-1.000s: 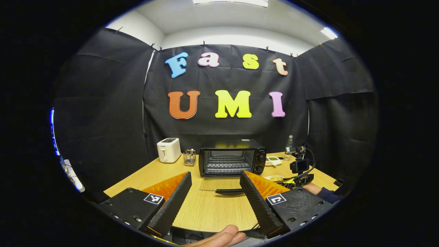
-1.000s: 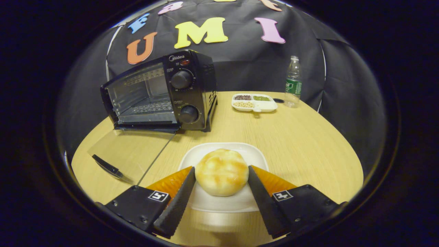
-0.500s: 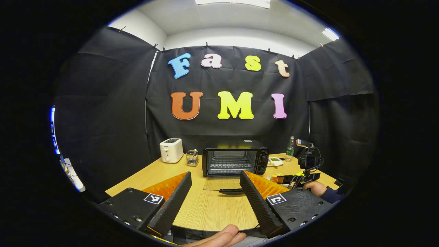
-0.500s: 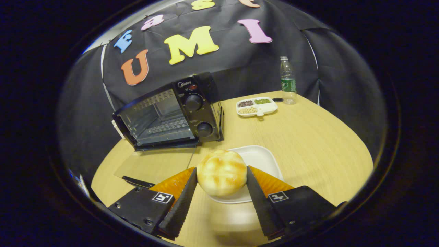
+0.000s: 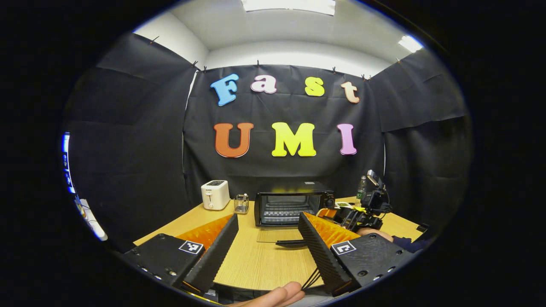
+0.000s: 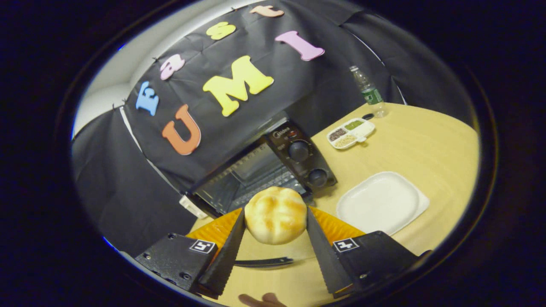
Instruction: Open the electric oven with the left hand, put the food in, and close the electric oven.
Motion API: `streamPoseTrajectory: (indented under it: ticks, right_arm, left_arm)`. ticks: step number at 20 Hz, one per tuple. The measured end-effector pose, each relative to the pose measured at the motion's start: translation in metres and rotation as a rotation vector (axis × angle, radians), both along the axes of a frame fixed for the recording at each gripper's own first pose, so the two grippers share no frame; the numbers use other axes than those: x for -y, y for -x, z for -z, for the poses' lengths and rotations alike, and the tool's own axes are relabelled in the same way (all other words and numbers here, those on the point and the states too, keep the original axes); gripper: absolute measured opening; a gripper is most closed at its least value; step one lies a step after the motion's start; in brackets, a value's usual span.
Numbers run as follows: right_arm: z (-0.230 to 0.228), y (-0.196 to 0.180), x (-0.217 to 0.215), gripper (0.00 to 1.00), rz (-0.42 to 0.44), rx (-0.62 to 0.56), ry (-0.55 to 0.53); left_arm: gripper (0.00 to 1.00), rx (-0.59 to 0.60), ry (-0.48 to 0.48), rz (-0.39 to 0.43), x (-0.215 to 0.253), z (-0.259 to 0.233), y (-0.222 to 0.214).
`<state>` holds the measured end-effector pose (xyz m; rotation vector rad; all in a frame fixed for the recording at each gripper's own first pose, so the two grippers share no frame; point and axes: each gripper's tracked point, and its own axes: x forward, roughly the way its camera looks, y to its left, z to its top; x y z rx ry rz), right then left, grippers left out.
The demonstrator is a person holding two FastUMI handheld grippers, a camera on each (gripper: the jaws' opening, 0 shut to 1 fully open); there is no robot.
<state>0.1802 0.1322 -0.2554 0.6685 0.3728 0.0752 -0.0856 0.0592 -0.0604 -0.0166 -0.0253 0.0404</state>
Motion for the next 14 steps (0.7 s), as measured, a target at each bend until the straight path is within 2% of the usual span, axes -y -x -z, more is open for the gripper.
streamPoseTrajectory:
  ticks: [5, 11, 14]
  right_arm:
    - [0.016, -0.047, -0.05, 0.84, 0.066, -0.044, -0.082]
    - [0.035, -0.125, -0.067, 0.84, 0.141, -0.008, -0.003]
    - [0.031, -0.163, -0.069, 0.84, 0.139, 0.051, 0.124]
  left_arm:
    - [0.93, -0.031, 0.002, -0.029, -0.019, 0.009, -0.009]
    - [0.93, -0.055, 0.008, -0.04, -0.04, 0.016, -0.022]
    - [0.93, -0.092, -0.005, -0.068, -0.055, 0.029, -0.033]
